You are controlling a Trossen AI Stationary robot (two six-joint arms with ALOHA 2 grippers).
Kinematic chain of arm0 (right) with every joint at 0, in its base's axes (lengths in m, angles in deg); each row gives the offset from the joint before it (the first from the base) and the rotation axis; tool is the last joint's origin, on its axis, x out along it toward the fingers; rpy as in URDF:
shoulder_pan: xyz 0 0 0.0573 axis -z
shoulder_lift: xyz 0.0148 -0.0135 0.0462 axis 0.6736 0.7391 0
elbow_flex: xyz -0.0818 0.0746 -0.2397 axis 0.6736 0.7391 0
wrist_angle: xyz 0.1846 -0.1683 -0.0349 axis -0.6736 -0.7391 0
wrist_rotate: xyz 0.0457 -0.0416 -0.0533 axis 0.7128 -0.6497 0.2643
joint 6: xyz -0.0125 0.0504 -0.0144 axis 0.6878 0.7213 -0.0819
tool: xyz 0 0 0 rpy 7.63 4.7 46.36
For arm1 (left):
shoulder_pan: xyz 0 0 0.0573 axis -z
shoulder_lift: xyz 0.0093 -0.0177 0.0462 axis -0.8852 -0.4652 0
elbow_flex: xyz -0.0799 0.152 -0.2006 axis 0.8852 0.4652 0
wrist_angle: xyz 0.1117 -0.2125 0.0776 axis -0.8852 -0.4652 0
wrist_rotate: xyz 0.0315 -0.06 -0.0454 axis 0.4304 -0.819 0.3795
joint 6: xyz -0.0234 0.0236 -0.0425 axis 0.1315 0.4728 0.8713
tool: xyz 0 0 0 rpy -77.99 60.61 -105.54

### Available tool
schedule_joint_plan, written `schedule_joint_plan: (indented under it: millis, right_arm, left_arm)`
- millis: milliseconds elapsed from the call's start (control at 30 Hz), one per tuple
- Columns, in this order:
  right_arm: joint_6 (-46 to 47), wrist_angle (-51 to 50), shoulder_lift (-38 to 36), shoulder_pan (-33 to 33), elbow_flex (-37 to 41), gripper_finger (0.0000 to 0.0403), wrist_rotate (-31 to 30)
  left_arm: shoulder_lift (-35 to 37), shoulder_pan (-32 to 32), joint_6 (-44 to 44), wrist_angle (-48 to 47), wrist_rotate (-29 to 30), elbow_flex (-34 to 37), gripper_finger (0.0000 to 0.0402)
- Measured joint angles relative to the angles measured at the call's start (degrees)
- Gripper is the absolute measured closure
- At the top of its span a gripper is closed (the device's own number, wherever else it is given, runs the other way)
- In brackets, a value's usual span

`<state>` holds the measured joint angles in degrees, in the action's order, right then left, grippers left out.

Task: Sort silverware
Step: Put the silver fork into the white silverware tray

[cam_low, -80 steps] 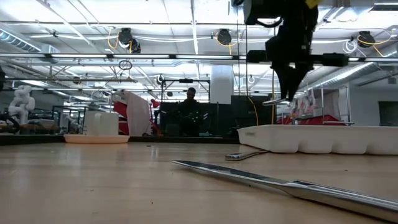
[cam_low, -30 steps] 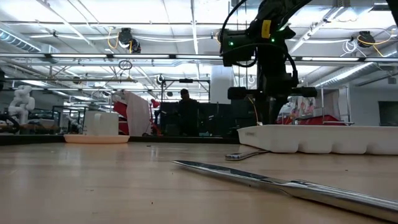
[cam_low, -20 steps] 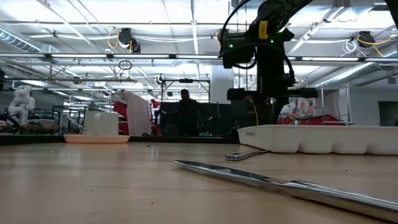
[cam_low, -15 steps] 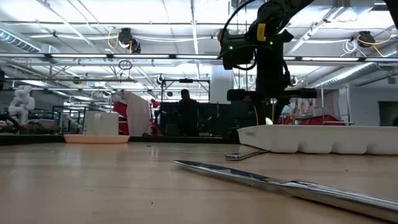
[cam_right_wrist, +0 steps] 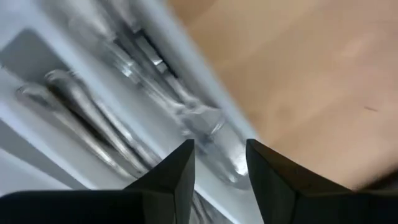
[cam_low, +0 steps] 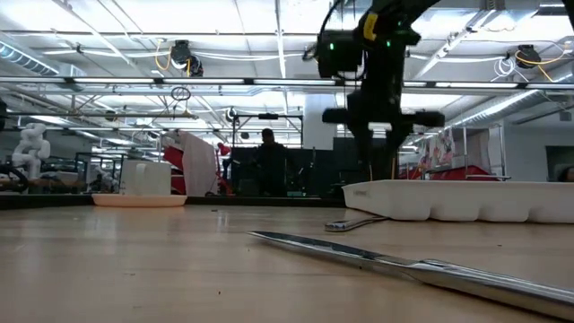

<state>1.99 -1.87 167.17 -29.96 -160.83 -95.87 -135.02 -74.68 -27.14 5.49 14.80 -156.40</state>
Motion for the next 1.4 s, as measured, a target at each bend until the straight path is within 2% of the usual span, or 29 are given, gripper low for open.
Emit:
schedule_joint_plan:
  millis: [167, 267, 400, 467, 633, 700, 800, 900, 1100, 1233, 1400]
  right_arm:
    - [7.00, -1.59, -2.63, 0.02, -5.53, 0.0272, -0.94]
    - [18.77, -2.62, -4.65, 0.13, -9.26, 0.0272, -4.78]
    - [39.36, -8.24, -8.29, 1.22, -13.93, 0.0272, -4.62]
    - [49.92, -12.16, -10.88, 1.98, -14.53, 0.0272, -0.63]
    - [73.40, -23.64, -16.69, 1.10, -14.53, 0.0273, 15.29]
    - [81.51, -28.59, -18.50, -2.04, -14.53, 0.0273, 18.25]
    - [91.09, -35.75, -20.56, -9.87, -14.34, 0.0273, 18.48]
    - [102.57, -32.68, -23.28, -18.27, -11.82, 0.0273, 18.58]
    - [132.93, -32.97, -24.71, -33.48, -3.67, 0.0273, 19.77]
    - [148.88, -25.53, -24.71, -41.05, 1.95, 0.0273, 26.17]
    - [165.01, -10.77, -24.59, -47.67, 7.63, 0.0273, 25.70]
  left_arm:
    - [-0.02, 0.00, 0.03, -0.07, 4.59, -0.01, 0.0243]
    - [-0.02, 0.00, 0.29, -0.07, 8.25, -0.01, 0.0243]
    - [-0.02, 0.00, 1.46, 0.18, 11.30, 0.01, 0.0243]
    - [-0.02, 0.00, 1.20, 0.88, 12.01, 0.00, 0.0243]
    - [-0.02, 0.00, -0.07, 3.72, 12.63, -0.01, 0.0243]
    - [-0.02, 0.00, -0.53, 4.88, 12.64, -0.01, 0.0243]
    - [-0.02, 0.00, -1.65, 5.84, 12.65, -0.01, 0.0243]
    - [-0.02, 0.00, -1.87, 6.01, 12.65, 0.01, 0.0243]
    - [-0.04, 0.00, -1.90, 5.96, 12.65, -0.01, 0.0243]
    - [-0.04, 0.00, -1.95, 5.90, 12.65, 0.01, 0.0243]
    - [-0.04, 0.00, -3.43, 5.90, 12.65, 0.01, 0.0243]
